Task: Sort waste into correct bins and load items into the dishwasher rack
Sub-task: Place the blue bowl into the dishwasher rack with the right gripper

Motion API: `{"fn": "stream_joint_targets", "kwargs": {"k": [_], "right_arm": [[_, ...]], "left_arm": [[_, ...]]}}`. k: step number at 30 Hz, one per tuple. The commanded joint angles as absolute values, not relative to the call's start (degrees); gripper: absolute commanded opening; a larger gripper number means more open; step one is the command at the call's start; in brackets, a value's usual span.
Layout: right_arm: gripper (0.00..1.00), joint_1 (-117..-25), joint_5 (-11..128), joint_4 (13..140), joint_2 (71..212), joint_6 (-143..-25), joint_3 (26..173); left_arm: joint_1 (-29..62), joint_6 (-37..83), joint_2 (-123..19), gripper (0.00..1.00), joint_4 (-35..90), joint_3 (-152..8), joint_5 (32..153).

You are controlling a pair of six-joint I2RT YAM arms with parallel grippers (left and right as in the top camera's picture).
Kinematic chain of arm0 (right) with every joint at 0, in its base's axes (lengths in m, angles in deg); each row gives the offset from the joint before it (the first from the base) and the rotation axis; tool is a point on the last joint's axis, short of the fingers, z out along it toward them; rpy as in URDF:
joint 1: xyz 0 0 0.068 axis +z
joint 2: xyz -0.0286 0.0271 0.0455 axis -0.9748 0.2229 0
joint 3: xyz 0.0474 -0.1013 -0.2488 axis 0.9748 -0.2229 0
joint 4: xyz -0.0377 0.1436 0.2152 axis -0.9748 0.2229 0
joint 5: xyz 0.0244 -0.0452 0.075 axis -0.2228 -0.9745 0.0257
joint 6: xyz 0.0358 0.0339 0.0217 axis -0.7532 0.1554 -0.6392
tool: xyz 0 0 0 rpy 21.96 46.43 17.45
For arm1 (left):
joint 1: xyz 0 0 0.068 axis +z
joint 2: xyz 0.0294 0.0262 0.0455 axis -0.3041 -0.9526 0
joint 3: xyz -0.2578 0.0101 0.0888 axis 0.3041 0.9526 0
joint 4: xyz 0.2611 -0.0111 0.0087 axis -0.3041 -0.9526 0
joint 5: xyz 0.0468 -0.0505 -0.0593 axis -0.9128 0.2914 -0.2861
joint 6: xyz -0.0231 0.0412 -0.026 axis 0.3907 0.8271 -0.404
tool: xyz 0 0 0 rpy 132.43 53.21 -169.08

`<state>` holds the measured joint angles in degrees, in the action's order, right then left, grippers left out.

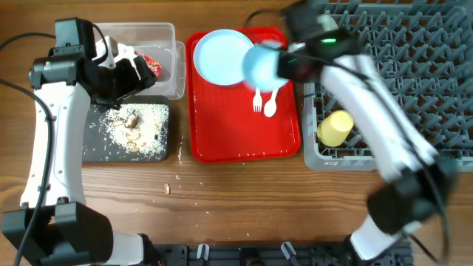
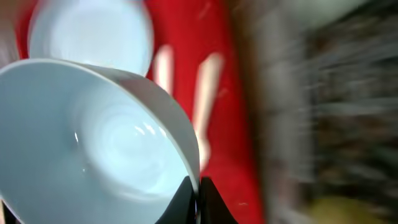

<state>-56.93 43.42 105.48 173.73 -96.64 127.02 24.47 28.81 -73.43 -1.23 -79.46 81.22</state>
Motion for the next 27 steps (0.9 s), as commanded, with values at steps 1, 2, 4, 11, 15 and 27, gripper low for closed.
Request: {"fn": "stream_joint_targets", "kwargs": {"k": [1, 2, 4, 11, 15, 27], "right_arm": [[0.04, -61.8, 26.2, 109.9, 164.9, -95.5, 128.5], [0.04, -63.1, 22.7, 111.4, 163.4, -95.5, 128.5], [0.04, -64.6, 19.1, 112.9, 162.7, -95.5, 128.4], [0.04, -65.5, 6.8, 113.5, 167.6, -96.7, 124.6], [0.04, -65.5, -2.6, 115.4, 173.2, -96.8, 123.9], [0.04, -65.3, -9.2, 112.7, 183.0, -92.6, 123.9]], "left_arm": [[24.6, 29.2, -72.4, 1.0, -1.2, -80.3, 80.9], [24.6, 29.2, -72.4, 1.0, -1.2, -80.3, 80.9], [24.6, 29.2, -72.4, 1.0, -1.2, -80.3, 80.9], [24.6, 29.2, -72.4, 1.0, -1.2, -80.3, 80.9], [24.6, 29.2, -72.4, 1.0, -1.2, -80.3, 80.9], [24.6, 29.2, -72.4, 1.0, -1.2, -80.3, 80.9]]}}
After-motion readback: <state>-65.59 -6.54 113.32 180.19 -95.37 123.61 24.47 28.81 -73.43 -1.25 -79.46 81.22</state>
